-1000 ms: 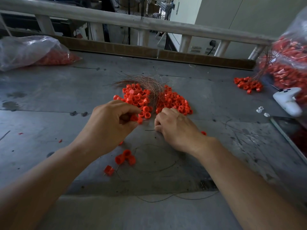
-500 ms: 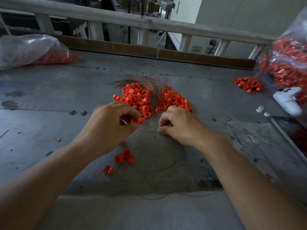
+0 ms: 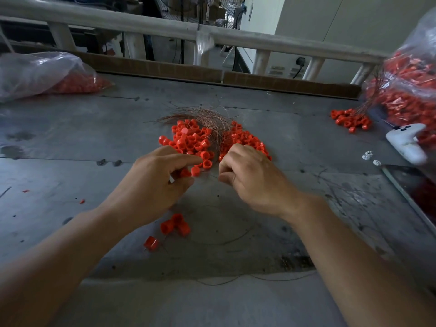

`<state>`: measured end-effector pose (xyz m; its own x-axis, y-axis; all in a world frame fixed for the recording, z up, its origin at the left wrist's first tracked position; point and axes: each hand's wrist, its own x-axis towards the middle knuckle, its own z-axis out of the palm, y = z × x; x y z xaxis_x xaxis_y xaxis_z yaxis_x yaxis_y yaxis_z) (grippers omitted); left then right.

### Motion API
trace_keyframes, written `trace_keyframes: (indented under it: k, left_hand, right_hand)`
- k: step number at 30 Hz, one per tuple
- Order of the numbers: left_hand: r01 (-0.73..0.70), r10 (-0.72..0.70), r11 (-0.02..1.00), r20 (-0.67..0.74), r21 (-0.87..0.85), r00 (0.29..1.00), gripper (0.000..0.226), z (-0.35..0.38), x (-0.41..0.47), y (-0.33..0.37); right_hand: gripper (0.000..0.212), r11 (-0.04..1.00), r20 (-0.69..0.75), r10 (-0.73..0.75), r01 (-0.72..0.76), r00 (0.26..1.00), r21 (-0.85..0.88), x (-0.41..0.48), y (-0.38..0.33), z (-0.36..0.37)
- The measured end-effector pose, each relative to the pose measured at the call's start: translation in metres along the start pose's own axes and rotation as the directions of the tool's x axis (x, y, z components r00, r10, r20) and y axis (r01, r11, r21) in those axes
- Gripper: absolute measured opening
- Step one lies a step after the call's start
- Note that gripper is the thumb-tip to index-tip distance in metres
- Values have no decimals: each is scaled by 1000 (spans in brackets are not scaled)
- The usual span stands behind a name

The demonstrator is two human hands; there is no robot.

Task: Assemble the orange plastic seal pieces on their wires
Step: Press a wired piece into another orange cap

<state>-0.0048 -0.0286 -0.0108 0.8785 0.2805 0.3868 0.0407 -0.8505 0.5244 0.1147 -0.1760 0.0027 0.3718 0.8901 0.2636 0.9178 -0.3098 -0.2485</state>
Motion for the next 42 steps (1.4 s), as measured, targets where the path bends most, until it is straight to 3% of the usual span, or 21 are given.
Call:
trace_keyframes:
  k: [7,13,15,18,24,27,39,42]
  left_hand:
    - [-84,84,996,-29,-22,996,16,-3,0,1]
    - [-147,144,988,-67,-38,987,14,-5,-1,5]
    - [-108,100,988,-77,-111,992,20,-5,-2,6]
    - [76,-99,927,-45,-367,994,45,-6,-1,6]
    - [170,-197,766,25,-621,980,25,-10,0,11]
    - [156,-174,731,39,-664,984,27,-11,0,13]
    - [138,-110,593,90,-793,990,26,-12,-2,17]
    - [129,-92,612,92,-780,992,26,-12,-2,18]
  right_hand:
    - [9,989,-15,-31,33,999,141,-4,-9,-6]
    - [14,972,-135,-89,116,987,206,-7,-20,-3]
    - [15,976,-193,-77,114,978,188,-6,-20,-3]
    - [11,973,-325,-17,90,946,211,-6,-13,-9]
    - [10,959,-556,-87,220,827,178,-11,-19,-20]
    - [12,955,-566,-118,250,816,161,-12,-23,-20]
    - [14,959,-467,-17,146,884,242,-11,-24,-17]
    - [14,955,-456,-9,143,890,259,-11,-24,-16]
